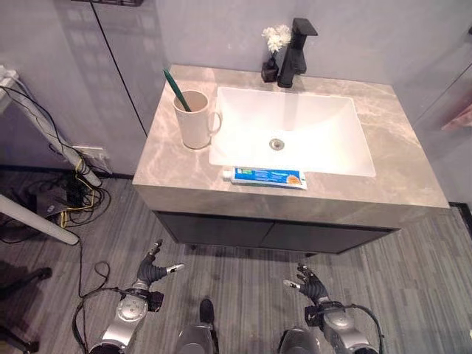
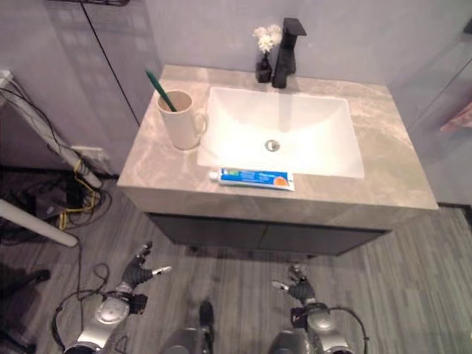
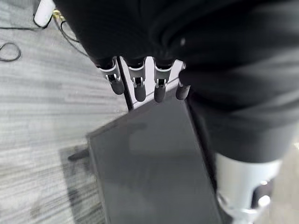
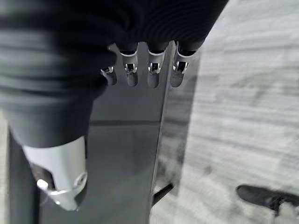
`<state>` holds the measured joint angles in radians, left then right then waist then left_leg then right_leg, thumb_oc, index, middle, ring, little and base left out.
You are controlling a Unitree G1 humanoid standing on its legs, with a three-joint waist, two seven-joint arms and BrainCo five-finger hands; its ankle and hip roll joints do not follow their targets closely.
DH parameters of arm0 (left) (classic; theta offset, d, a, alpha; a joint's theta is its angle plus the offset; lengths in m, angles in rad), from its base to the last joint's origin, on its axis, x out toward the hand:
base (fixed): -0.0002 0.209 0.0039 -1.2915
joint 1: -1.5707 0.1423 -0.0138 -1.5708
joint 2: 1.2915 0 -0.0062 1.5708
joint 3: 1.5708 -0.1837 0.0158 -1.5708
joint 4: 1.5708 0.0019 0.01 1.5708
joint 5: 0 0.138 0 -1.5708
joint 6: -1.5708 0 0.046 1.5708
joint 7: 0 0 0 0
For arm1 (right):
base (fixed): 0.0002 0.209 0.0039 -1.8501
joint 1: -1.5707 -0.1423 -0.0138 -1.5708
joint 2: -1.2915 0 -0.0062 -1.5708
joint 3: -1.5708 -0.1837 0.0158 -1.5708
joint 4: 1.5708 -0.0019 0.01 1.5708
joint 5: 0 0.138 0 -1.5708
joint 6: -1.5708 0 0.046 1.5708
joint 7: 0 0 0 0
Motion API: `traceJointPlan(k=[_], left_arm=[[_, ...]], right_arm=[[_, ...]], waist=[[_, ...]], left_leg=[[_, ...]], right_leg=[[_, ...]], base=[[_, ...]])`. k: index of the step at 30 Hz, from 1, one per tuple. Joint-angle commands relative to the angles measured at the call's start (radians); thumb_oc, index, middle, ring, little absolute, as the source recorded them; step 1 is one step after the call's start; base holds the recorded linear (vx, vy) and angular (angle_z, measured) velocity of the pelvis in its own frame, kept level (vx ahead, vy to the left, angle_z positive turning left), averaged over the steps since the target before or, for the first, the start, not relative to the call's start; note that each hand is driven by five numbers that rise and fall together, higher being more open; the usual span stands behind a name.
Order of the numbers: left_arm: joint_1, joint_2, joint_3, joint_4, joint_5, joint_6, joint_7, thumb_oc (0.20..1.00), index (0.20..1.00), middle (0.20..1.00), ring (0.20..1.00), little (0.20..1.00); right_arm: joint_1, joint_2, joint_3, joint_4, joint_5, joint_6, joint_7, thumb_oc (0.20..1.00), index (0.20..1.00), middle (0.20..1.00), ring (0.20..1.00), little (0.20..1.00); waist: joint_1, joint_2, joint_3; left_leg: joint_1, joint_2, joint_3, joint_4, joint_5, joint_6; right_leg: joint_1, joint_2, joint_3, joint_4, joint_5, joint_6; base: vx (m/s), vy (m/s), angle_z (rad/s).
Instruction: Put brush and paste in cup on sink, flatten towel.
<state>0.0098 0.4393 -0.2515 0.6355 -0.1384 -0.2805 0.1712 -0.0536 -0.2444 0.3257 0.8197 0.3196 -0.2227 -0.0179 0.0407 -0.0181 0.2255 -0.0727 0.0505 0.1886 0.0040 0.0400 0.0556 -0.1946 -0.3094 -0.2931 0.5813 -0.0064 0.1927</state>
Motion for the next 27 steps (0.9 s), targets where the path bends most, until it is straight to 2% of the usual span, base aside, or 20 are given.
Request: traceJointPlan(k=[1,3,4,5,6,9,15,17,19,21,22,25,26,27], left_arm=[[0.027,0.012,-0.007,-0.050,0.060,-0.031,-0.006,1.000,1.000,1.000,1.000,1.000],[0.031,0.018,-0.014,-0.046,0.080,-0.037,-0.012,1.000,1.000,1.000,1.000,1.000],[0.032,0.016,-0.017,-0.038,0.084,-0.037,-0.016,1.000,1.000,1.000,1.000,1.000],[0.032,0.015,-0.018,-0.037,0.087,-0.040,-0.018,1.000,1.000,1.000,1.000,1.000],[0.022,0.016,-0.028,-0.025,0.103,-0.046,-0.016,1.000,1.000,1.000,1.000,1.000],[0.043,0.007,-0.041,-0.037,0.108,-0.052,-0.032,1.000,1.000,1.000,1.000,1.000],[0.081,0.036,-0.056,-0.121,0.122,-0.068,-0.062,1.000,1.000,1.000,1.000,1.000],[0.147,0.109,-0.054,-0.254,0.136,-0.104,-0.092,1.000,1.000,1.000,1.000,1.000],[0.170,0.137,-0.045,-0.293,0.139,-0.113,-0.098,1.000,1.000,1.000,1.000,1.000],[0.204,0.248,-0.022,-0.416,0.231,-0.162,-0.072,1.000,1.000,1.000,1.000,1.000],[0.204,0.248,-0.022,-0.416,0.231,-0.162,-0.072,1.000,1.000,1.000,1.000,1.000],[0.255,0.342,0.019,-0.534,0.290,-0.208,-0.032,1.000,1.000,1.000,1.000,1.000],[0.286,0.387,0.058,-0.606,0.316,-0.238,0.011,1.000,1.000,1.000,1.000,1.000],[0.300,0.403,0.078,-0.641,0.326,-0.241,0.027,1.000,1.000,1.000,1.000,1.000]], right_arm=[[-0.003,-0.036,-0.014,-0.048,-0.006,-0.036,-0.001,1.000,1.000,1.000,1.000,1.000],[-0.002,-0.042,-0.018,-0.047,-0.005,-0.041,0.000,1.000,1.000,1.000,1.000,1.000],[-0.004,-0.045,-0.020,-0.043,-0.006,-0.043,0.000,1.000,1.000,1.000,1.000,1.000],[-0.005,-0.046,-0.024,-0.042,-0.001,-0.043,-0.002,1.000,1.000,1.000,1.000,1.000],[-0.005,-0.056,-0.025,-0.042,-0.007,-0.048,-0.003,1.000,1.000,1.000,1.000,1.000],[-0.002,-0.046,-0.034,0.006,0.009,-0.041,0.003,1.000,1.000,1.000,1.000,1.000],[-0.022,-0.074,-0.048,0.024,0.009,-0.040,0.011,1.000,1.000,1.000,1.000,1.000],[-0.038,-0.093,-0.066,0.081,0.012,-0.043,0.012,1.000,1.000,1.000,1.000,1.000],[-0.044,-0.091,-0.078,0.107,0.028,-0.047,0.013,1.000,1.000,1.000,1.000,1.000],[-0.073,-0.074,-0.105,0.227,0.065,-0.051,0.013,1.000,1.000,1.000,1.000,1.000],[-0.073,-0.074,-0.105,0.227,0.065,-0.051,0.013,1.000,1.000,1.000,1.000,1.000],[-0.091,-0.082,-0.093,0.320,0.016,-0.057,-0.005,1.000,1.000,1.000,1.000,1.000],[-0.073,-0.099,-0.087,0.354,-0.047,-0.060,-0.023,1.000,1.000,1.000,1.000,1.000],[-0.061,-0.103,-0.086,0.360,-0.060,-0.056,-0.022,1.000,1.000,1.000,1.000,1.000]], waist=[[0.000,-0.002,-0.019],[-0.002,-0.006,-0.019],[-0.006,-0.007,-0.024],[-0.010,-0.011,-0.025],[-0.017,-0.018,-0.024],[-0.002,-0.046,-0.043],[0.012,-0.048,-0.069],[0.036,-0.046,-0.072],[0.045,-0.046,-0.071],[0.077,-0.040,-0.062],[0.076,-0.041,-0.063],[0.110,-0.029,-0.054],[0.127,-0.022,-0.055],[0.129,-0.020,-0.058]], left_leg=[[-0.038,-0.031,-0.003,0.038,0.002,-0.041],[-0.021,-0.028,-0.004,0.023,0.000,-0.055],[-0.018,-0.021,-0.009,0.018,-0.003,-0.064],[-0.014,-0.018,-0.020,0.021,-0.010,-0.072],[-0.012,-0.017,-0.037,0.035,-0.034,-0.076],[-0.002,-0.031,-0.027,0.056,-0.047,-0.080],[0.004,-0.019,-0.035,0.042,-0.040,-0.099],[0.004,-0.002,-0.043,0.037,-0.036,-0.115],[0.001,0.004,-0.050,0.037,-0.034,-0.120],[-0.010,0.018,-0.069,0.038,-0.030,-0.132],[-0.011,0.018,-0.070,0.038,-0.029,-0.132],[-0.021,0.025,-0.097,0.044,-0.029,-0.144],[-0.027,0.027,-0.117,0.043,-0.026,-0.149],[-0.028,0.027,-0.124,0.044,-0.026,-0.151]], right_leg=[[0.066,0.020,-0.126,-0.147,0.104,-0.010],[0.052,0.034,-0.112,-0.278,0.106,-0.008],[0.041,0.031,-0.091,-0.357,0.127,0.000],[0.037,0.027,-0.061,-0.422,0.150,0.010],[0.044,0.038,0.007,-0.502,0.147,0.016],[0.100,0.041,-0.019,-0.540,0.197,0.029],[0.146,0.065,-0.060,-0.602,0.183,0.023],[0.164,0.079,-0.081,-0.621,0.162,0.019],[0.168,0.085,-0.088,-0.626,0.154,0.016],[0.175,0.093,-0.110,-0.634,0.141,0.013],[0.174,0.092,-0.110,-0.634,0.141,0.013],[0.183,0.100,-0.130,-0.629,0.124,0.011],[0.190,0.101,-0.151,-0.625,0.113,0.009],[0.192,0.100,-0.157,-0.620,0.108,0.009]], base=[[0.17,0.060,-0.32],[0.13,-0.051,-0.24],[0.16,-0.128,0.02],[0.20,-0.171,0.01],[0.18,-0.123,0.12],[0.15,-0.068,0.38],[0.08,-0.063,-0.04],[0.07,-0.112,0.10],[0.03,-0.101,0.09],[0.01,-0.125,0.12],[0.00,-0.086,0.05],[0.03,-0.097,0.31],[0.05,-0.116,0.31],[0.06,-0.091,0.27]])
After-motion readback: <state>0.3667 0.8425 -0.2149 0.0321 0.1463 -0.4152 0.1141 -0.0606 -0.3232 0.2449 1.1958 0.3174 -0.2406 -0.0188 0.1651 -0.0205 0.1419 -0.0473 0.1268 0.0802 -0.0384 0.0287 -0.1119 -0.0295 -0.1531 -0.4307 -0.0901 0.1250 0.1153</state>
